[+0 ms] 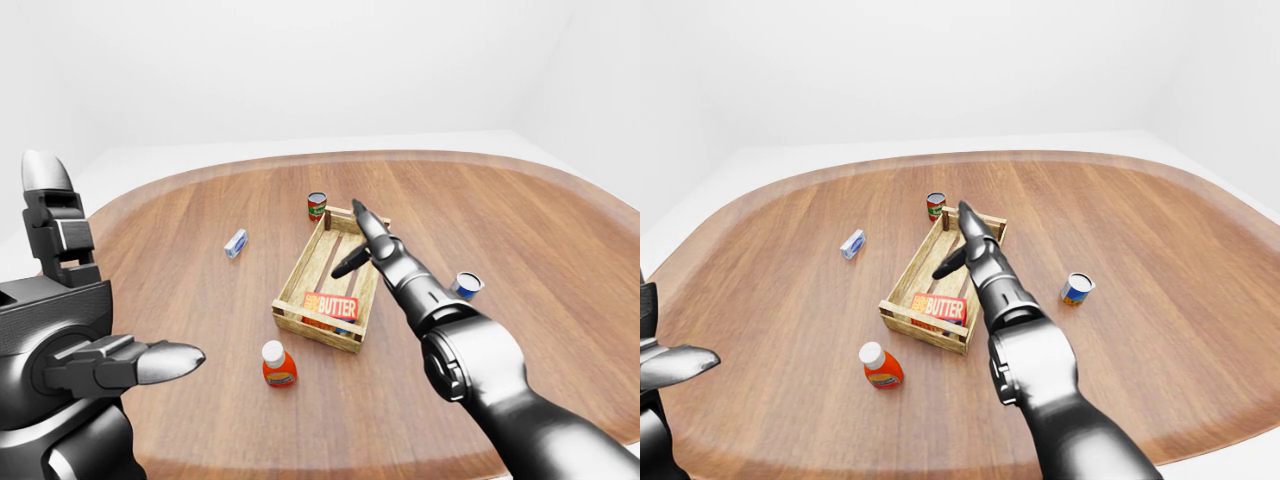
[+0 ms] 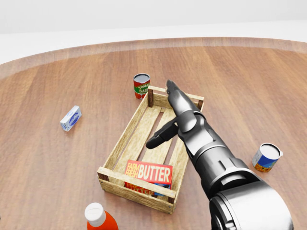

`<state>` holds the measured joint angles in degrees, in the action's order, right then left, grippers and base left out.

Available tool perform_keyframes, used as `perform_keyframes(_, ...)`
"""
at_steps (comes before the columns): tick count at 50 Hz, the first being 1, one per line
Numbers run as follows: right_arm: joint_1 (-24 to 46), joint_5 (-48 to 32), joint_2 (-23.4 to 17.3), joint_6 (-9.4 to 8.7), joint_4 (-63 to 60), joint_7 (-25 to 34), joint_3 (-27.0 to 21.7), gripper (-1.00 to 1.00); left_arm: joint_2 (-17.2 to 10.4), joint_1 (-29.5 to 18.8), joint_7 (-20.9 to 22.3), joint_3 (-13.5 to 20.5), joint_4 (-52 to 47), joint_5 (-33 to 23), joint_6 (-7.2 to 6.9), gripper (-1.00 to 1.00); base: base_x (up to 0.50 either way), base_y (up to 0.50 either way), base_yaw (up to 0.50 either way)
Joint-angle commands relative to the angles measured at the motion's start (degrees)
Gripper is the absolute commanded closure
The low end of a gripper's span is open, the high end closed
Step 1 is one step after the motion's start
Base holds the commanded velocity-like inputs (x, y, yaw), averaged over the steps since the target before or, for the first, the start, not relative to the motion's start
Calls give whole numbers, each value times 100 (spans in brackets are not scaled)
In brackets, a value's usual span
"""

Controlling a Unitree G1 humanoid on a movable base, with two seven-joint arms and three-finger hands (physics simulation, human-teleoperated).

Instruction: Pick up the butter and put it in the tray.

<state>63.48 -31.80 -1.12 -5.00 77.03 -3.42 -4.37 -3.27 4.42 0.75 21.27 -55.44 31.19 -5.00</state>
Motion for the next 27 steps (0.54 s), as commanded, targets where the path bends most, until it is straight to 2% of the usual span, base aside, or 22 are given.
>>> perform_keyframes(1,311,628,-176,0,-393,538,102,-100,2,5,-8,-6,-32,15,0,-100,0,0,0)
perform_keyframes(6,46,1069,-202,0,-885,796,169,-100,20,51,23,7,-91,23,0,-100,0,0,0)
perform_keyframes(10,-574,1282,-273,0,-1946,1010,306,-100,1,16,10,39,-72,47,0,-100,0,0,0)
perform_keyframes(15,-1970,1531,-277,0,-4796,1406,400,-100,18,49,10,-6,-95,11,0,-100,0,0,0)
perform_keyframes(18,-2350,1580,-296,0,-5622,1457,381,-100,41,89,52,-48,-86,-52,0,-100,0,0,0)
perform_keyframes(21,-3040,1455,-405,0,-7014,1523,404,-100,66,123,77,-70,-112,-83,0,-100,0,0,0)
perform_keyframes(27,-4031,1692,-455,0,-8816,1939,276,-100,99,122,120,-116,-91,-176,0,-100,0,0,0)
